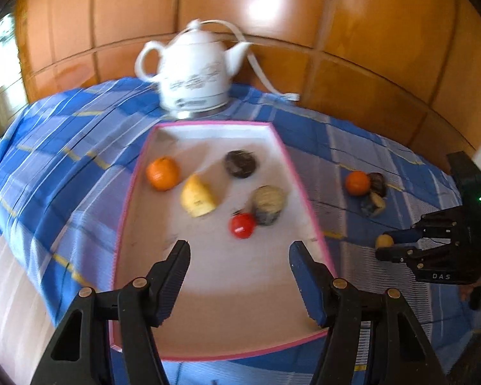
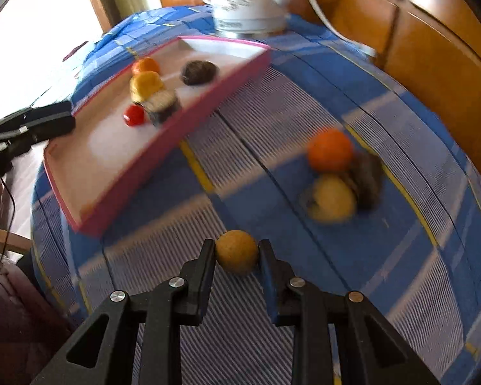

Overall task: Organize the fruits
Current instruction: 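Reach the left gripper to the round cut slice on the cloth and grasp it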

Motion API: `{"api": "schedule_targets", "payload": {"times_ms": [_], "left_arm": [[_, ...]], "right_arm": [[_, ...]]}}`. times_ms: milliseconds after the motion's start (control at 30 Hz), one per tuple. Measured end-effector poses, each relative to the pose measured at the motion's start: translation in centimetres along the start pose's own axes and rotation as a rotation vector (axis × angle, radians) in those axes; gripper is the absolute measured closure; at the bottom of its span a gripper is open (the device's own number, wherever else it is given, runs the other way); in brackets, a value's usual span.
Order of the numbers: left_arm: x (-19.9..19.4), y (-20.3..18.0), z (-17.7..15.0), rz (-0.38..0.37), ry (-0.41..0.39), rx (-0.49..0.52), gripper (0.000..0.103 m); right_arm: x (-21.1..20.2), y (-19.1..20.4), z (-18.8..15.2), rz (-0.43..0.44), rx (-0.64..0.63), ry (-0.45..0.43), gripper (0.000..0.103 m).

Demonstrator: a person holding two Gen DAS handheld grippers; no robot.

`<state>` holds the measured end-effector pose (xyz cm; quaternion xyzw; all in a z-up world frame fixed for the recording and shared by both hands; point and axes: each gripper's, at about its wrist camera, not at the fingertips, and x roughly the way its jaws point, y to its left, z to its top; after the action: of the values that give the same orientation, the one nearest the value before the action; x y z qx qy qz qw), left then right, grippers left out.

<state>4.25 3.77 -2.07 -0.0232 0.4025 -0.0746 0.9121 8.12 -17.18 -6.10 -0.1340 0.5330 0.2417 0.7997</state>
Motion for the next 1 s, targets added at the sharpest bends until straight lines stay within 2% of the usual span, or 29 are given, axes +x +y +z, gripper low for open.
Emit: {"api": "schedule_targets", "payload": {"times_ms": [67, 200, 300, 433, 567, 633, 667, 767, 867, 1000], "left_arm": [[0.1, -1.4, 0.6, -0.024, -0.004, 0.035, 0.038], [0.9, -4.8, 1.6, -0.091, 0.009, 0.106, 0.038], [2.0, -7.0, 1.9, -0.173, 0.054, 0.122, 0.038], [3.5, -9.6, 2.3, -0.215, 0.088, 0.152, 0.038], [5.4, -11.9, 2.7, -0.266, 0.123, 0.178, 0.042], [6.3, -12.7, 2.8, -0.275, 0.140, 0.187, 0.049], [6.8, -13.2, 3.0, -0.282, 0.148, 0.193, 0.050], [8.2, -14.4, 3.4, -0.286, 0.167, 0.205, 0.051], [10.0, -15.7, 4.0, -0.303, 0.195, 0.205, 0.051], [11.9, -17.4, 4.5, -0.297, 0.214, 0.218, 0.051]], "right_arm": [[-0.1, -1.5, -1.2, -0.042, 0.036, 0.010, 0.076], [-0.5, -3.0, -1.9, -0.075, 0.079, -0.015, 0.076], [-0.5, -3.8, -2.2, -0.029, 0.120, -0.014, 0.075], [-0.8, -4.8, -2.6, 0.010, 0.156, -0.010, 0.067], [-1.6, -5.1, -2.5, 0.003, 0.155, 0.001, 0.060], [-1.7, -5.2, -2.5, 0.009, 0.140, 0.013, 0.057], [-1.9, -5.0, -2.5, 0.003, 0.122, 0.019, 0.056], [-1.8, -4.6, -2.5, -0.008, 0.078, 0.054, 0.046], [-2.2, -4.8, -2.6, -0.047, 0.056, 0.062, 0.045], [-3.5, -7.0, -2.8, -0.061, 0.129, 0.041, 0.045]]}}
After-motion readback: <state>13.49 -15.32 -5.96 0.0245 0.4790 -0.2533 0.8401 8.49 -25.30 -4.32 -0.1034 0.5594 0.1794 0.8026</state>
